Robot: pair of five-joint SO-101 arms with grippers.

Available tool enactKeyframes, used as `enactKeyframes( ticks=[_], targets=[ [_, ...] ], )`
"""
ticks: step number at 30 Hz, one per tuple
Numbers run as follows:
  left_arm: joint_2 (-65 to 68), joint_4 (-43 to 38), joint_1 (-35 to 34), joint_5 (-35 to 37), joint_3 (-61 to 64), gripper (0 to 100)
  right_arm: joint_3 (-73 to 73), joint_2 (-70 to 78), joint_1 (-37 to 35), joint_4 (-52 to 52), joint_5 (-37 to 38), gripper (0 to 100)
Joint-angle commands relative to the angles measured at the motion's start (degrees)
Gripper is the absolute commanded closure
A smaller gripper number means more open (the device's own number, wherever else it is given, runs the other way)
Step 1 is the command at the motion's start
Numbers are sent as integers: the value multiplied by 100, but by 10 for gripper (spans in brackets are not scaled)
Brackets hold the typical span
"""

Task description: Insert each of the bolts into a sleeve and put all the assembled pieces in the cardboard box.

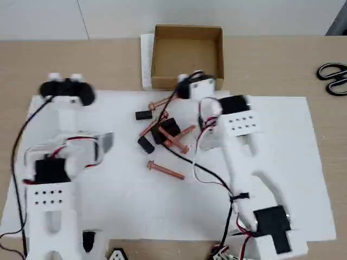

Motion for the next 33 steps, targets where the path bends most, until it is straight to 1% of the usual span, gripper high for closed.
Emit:
enactKeyframes(
  ticks=[1,4,8,11,14,16,19,23,27,33],
  targets=[
    [9,-387,290,220,-57,744,-273,-514,40,66,-53,813],
    [9,-387,-44,299,22,744,-563,-488,-629,-48,-53,815],
    [9,-167,-1319,299,31,744,-1046,40,-1499,-347,-79,815],
    [-9,193,-2277,281,40,744,-1486,804,-1780,-541,-105,815],
    [-35,536,-2936,273,40,744,-2040,1613,-1886,-620,-316,816],
    [-35,659,-3226,273,40,744,-2444,2114,-1938,-620,-396,816],
    [-35,642,-3455,273,207,744,-2980,2747,-2079,-585,-396,816],
    [-35,607,-3481,273,418,744,-3332,3266,-2387,-576,-396,816],
    [-35,571,-3481,273,426,744,-3473,3495,-2686,-593,-563,816],
    [-35,563,-3473,273,426,744,-3499,3688,-2721,-576,-659,816]
  ],
)
